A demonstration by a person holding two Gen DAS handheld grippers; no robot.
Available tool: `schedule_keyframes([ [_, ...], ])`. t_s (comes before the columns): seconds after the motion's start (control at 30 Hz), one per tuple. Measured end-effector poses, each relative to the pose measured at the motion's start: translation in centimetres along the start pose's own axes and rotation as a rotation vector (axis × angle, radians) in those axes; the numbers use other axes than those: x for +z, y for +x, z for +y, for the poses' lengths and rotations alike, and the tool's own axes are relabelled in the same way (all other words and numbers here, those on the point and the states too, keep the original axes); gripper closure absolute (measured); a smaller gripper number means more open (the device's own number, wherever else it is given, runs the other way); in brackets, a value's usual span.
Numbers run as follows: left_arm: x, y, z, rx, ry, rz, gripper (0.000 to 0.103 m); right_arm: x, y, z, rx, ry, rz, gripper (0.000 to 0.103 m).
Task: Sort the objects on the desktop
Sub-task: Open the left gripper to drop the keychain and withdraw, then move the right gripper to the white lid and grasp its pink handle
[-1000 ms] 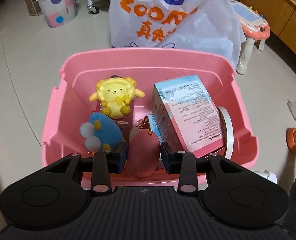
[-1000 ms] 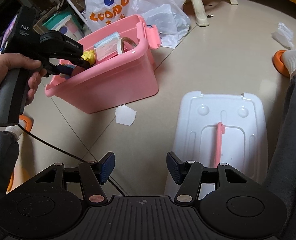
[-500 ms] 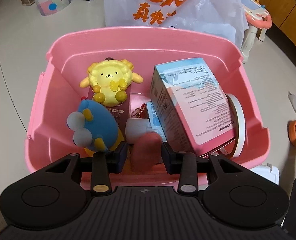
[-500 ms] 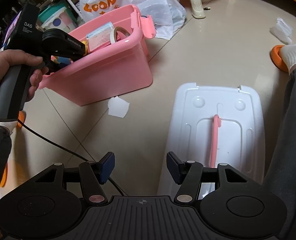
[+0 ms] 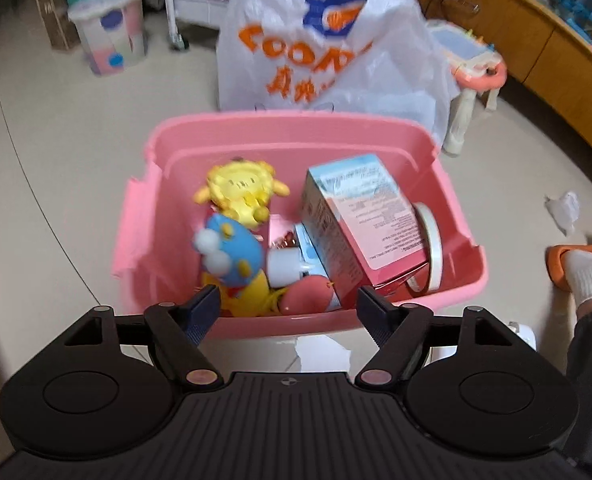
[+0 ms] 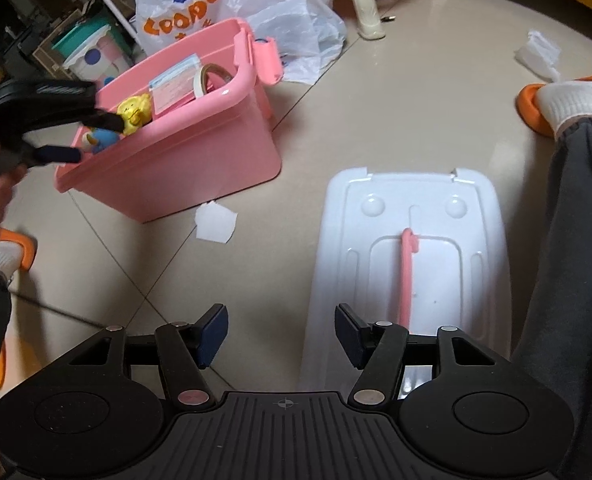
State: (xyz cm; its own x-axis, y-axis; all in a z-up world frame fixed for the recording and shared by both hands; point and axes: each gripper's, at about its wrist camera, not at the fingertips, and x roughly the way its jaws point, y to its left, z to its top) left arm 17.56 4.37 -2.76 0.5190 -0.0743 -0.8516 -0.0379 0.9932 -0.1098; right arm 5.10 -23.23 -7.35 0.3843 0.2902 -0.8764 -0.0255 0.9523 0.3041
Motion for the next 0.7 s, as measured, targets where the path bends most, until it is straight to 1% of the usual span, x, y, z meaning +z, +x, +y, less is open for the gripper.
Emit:
schedule_keyframes([
  [0.1, -0.3, -2.3, 1.1, 0.010, 0.001, -0.046, 0.026, 0.1, -0.5, -0.5, -0.012, 0.033, -0.016, 0.045],
  [0.2, -1.1, -4.5, 2.5, 0.012, -0.011, -0.069, 0.023, 0.5, -1.1, -1.3, -0.037, 0.075, -0.039, 0.041],
  [0.27, -2.3, -6.0, 3.4, 0.002, -0.010, -0.073, 0.020, 0.9, -1.4, -1.6, -0.084, 0.082, -0.048, 0.040],
  [0.33, -3.8, -7.0, 4.2, -0.006, 0.001, -0.067, 0.019, 1.4, -1.2, -1.7, -0.144, 0.062, -0.051, 0.037],
  [0.43, -6.9, -8.0, 5.7, 0.000, -0.006, -0.044, 0.019, 2.3, 0.1, -1.8, -0.229, 0.016, -0.028, 0.035],
  [0.57, -10.5, -7.2, 7.4, 0.029, -0.054, 0.007, 0.019, 3.3, 3.4, -2.4, -0.333, -0.031, 0.037, 0.035],
  [0.63, -11.3, -6.3, 7.7, 0.033, -0.067, 0.054, 0.019, 3.7, 5.0, -2.9, -0.361, -0.024, 0.063, 0.036],
  [0.7, -11.4, -5.5, 7.9, 0.027, -0.075, 0.084, 0.019, 3.8, 6.4, -3.4, -0.371, -0.013, 0.087, 0.036],
])
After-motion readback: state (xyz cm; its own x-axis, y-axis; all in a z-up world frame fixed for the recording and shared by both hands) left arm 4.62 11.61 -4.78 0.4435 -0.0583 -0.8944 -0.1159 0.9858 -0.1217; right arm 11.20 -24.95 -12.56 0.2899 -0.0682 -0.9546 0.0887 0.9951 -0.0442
